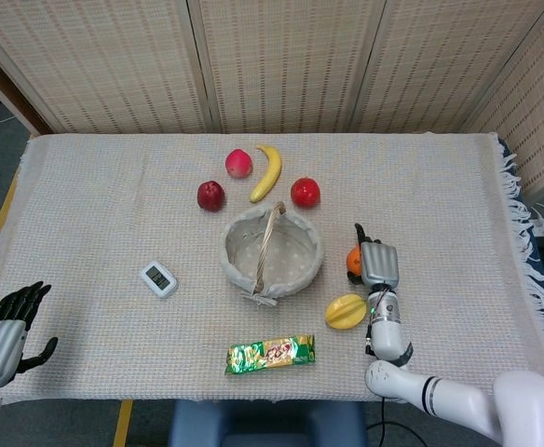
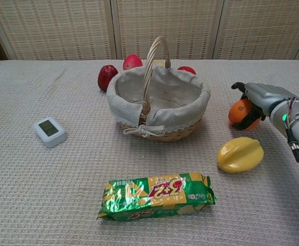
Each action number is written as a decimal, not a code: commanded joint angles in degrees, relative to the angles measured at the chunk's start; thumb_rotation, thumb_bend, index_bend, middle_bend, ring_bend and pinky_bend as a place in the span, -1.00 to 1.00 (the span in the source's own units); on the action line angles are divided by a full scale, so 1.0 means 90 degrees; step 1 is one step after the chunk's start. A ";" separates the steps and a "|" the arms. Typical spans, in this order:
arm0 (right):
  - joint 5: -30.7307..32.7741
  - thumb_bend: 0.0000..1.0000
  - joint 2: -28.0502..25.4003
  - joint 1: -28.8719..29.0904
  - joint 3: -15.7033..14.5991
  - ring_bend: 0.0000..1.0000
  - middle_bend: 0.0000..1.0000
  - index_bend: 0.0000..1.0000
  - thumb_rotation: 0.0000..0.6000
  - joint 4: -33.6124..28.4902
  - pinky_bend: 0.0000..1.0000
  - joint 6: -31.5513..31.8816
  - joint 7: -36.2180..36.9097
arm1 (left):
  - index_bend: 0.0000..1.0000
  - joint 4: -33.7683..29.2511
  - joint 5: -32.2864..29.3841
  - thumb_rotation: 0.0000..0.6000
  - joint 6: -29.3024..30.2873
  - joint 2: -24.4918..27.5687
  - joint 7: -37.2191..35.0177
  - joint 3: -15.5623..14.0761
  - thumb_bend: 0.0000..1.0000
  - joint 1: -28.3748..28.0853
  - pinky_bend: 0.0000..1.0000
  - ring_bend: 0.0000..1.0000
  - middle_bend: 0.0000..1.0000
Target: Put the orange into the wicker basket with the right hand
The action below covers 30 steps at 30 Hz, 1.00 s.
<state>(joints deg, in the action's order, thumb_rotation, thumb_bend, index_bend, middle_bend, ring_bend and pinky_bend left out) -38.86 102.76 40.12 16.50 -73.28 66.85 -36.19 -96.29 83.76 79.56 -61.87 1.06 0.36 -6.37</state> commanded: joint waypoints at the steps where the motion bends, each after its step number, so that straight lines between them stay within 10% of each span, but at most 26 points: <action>1: -0.0327 -0.41 -0.0085 -0.0099 0.0007 0.15 0.13 -0.75 1.00 -0.0168 0.27 0.0130 0.0284 | -1.00 0.0000 -0.0004 1.00 0.0003 0.0001 0.0004 0.0002 -0.30 0.0002 -0.87 -1.00 -1.00; 16: -0.0896 -0.41 -0.1784 -0.0533 0.0716 0.15 0.15 -0.55 1.00 -0.2897 0.27 0.0478 0.1185 | -1.00 -0.0027 0.0010 1.00 -0.0007 -0.0057 0.0144 -0.0002 -0.31 -0.0017 -0.87 -1.00 -1.00; 30: -0.0994 -0.41 -0.0556 0.0271 0.0453 0.03 0.15 -0.40 1.00 -0.3087 0.13 0.0742 0.0446 | -1.00 -0.0027 0.0001 1.00 -0.0020 -0.0030 0.0089 -0.0002 -0.30 -0.0021 -0.87 -1.00 -1.00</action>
<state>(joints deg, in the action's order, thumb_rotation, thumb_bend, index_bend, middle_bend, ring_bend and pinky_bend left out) -47.76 96.00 41.40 21.31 -102.40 72.94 -31.04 -96.53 83.76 79.37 -62.15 1.87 0.35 -6.57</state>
